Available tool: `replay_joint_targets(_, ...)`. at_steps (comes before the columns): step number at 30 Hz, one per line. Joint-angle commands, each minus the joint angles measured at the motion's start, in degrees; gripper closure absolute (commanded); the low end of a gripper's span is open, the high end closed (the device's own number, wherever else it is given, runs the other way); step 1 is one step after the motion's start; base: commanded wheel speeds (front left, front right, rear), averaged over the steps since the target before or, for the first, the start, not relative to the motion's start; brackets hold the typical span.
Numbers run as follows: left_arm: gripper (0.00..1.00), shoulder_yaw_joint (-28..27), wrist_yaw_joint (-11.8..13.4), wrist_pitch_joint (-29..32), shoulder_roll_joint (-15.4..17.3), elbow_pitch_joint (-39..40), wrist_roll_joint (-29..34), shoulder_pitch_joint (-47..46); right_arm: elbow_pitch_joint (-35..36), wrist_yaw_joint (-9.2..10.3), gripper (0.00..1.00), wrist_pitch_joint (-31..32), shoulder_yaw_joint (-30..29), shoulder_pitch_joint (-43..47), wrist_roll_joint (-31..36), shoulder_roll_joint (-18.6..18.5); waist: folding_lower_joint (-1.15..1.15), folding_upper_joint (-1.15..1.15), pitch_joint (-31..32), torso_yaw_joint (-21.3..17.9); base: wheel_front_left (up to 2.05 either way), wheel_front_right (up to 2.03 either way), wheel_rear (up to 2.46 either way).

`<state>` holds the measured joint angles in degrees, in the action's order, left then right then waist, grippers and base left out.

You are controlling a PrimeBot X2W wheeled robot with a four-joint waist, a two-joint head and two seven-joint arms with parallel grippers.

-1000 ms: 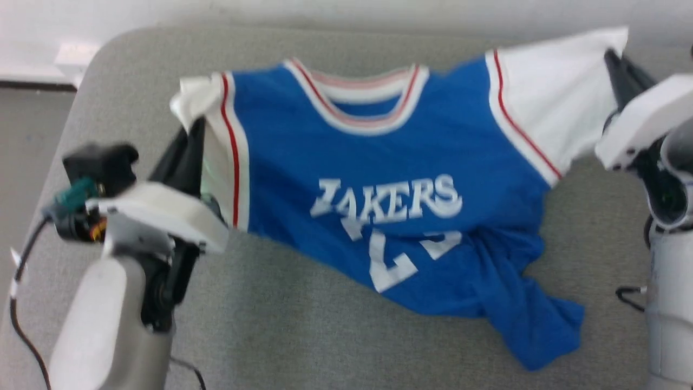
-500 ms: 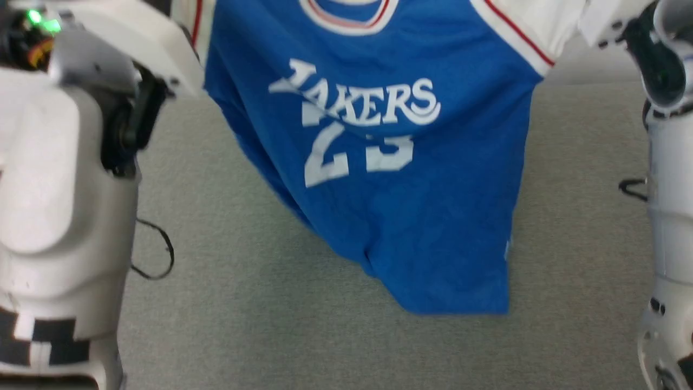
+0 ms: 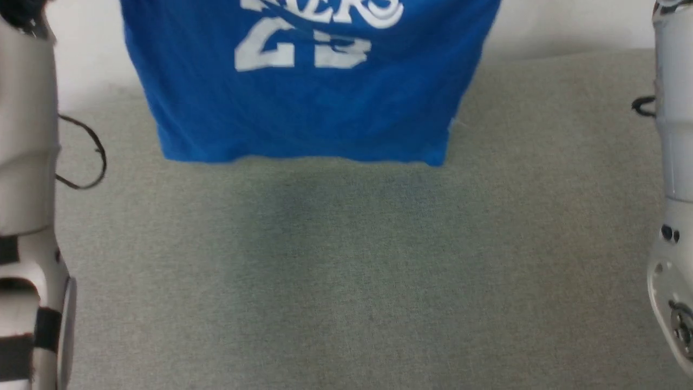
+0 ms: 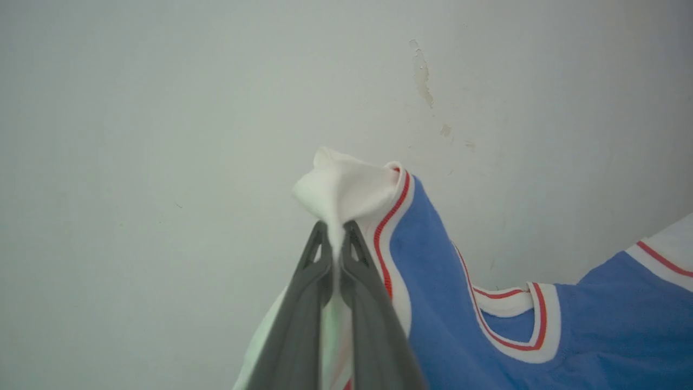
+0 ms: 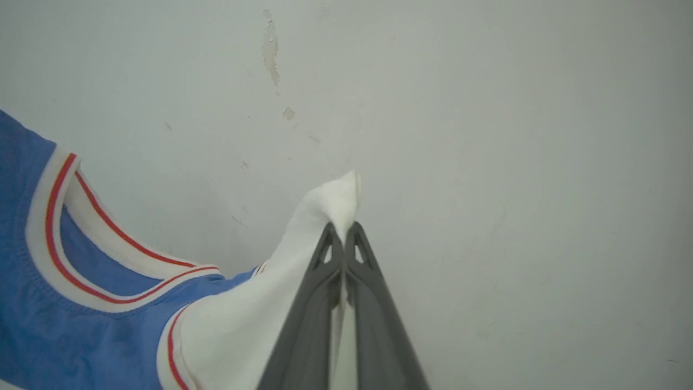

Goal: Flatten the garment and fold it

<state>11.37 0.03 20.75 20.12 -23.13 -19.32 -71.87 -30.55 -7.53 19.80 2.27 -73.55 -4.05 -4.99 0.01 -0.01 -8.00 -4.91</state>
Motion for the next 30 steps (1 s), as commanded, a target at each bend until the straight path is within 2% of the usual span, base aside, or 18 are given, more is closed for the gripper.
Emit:
replay_joint_targets(1,1.00,0.3,-0.2,-0.5,0.0,-0.3,0.8,-1.3,-0.5,0.04,1.00,-0.6,0.1,-1.3,0.7,0.3,-0.01,0.01,-2.9,-1.7,0.00,0.00,0.00)
replay_joint_targets(9,1.00,0.7,-0.6,-6.2,-0.8,-3.4,2.0,-11.3,-4.5,0.04,1.00,-5.4,0.2,-10.0,6.4,0.9,-0.01,0.01,-12.9,-2.8,0.00,0.00,0.00)
replay_joint_targets(16,1.00,0.2,-1.0,-18.8,-1.8,-4.6,3.2,-19.4,-6.2,0.04,1.00,-14.9,1.9,-18.4,13.7,-0.5,-0.01,0.01,-21.9,-1.8,0.00,0.00,0.00)
replay_joint_targets(25,1.00,0.5,-3.8,-30.6,-3.8,-8.5,2.0,-24.9,-6.5,0.04,1.00,-26.3,1.2,-25.0,25.5,-4.9,-0.01,0.01,-29.0,0.8,0.00,0.00,0.00)
replay_joint_targets(30,1.00,0.2,-5.1,-34.4,-3.7,-9.6,1.1,-25.1,-5.0,0.04,1.00,-31.0,2.6,-26.3,32.9,-9.1,-0.01,0.01,-31.6,2.0,0.00,0.00,0.00)
